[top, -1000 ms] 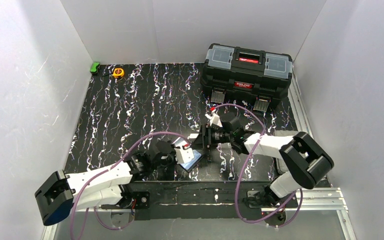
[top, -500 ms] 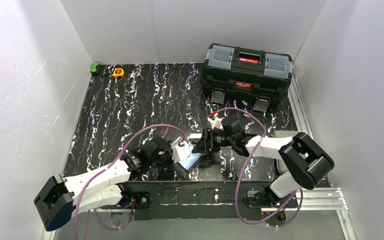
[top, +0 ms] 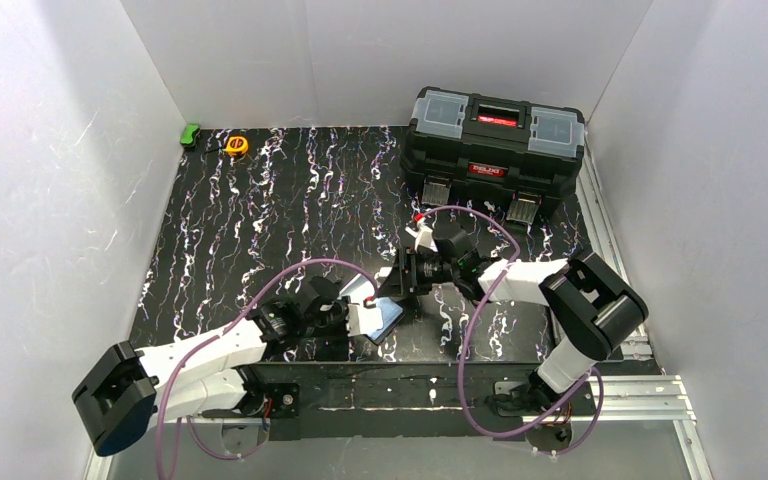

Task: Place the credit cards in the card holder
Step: Open the card holder at the center of the board.

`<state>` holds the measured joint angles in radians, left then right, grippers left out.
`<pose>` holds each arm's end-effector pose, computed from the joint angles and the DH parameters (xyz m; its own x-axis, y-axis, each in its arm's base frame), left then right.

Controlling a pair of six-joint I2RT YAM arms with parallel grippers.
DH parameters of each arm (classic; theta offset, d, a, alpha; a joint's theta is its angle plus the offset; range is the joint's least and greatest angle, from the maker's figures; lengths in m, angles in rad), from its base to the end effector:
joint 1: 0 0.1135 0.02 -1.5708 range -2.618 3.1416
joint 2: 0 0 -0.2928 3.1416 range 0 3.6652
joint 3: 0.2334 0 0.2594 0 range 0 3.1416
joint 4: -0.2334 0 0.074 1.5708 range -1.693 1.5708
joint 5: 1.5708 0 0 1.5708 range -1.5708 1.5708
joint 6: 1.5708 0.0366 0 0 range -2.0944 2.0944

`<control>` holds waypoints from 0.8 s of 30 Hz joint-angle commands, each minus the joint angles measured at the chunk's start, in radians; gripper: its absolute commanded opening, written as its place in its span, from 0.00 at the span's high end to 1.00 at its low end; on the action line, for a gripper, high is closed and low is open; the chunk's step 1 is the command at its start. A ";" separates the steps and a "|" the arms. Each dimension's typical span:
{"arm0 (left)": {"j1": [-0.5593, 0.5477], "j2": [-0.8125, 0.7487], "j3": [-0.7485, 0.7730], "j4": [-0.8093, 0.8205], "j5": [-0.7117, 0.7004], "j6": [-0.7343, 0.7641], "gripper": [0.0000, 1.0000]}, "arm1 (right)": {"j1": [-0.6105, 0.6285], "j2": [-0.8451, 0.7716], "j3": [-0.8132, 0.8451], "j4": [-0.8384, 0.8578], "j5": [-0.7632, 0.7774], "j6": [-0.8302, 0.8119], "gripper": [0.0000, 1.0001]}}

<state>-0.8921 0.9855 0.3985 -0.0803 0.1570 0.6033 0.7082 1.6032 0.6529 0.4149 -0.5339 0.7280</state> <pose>0.1136 -0.1500 0.1996 0.1600 0.6942 -0.7017 0.9170 0.1586 0.3660 0.2277 0.2195 0.1819 -0.8830 -0.0021 -0.4693 -0.4083 0.4964 0.7661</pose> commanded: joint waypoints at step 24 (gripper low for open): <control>0.001 -0.050 -0.038 0.008 -0.020 0.047 0.98 | 0.038 0.094 0.064 0.088 -0.041 0.005 0.36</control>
<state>-0.8921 0.9520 0.3683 -0.0612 0.1379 0.6476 0.7353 1.6970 0.6922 0.4488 -0.5575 0.7296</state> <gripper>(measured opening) 0.028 0.642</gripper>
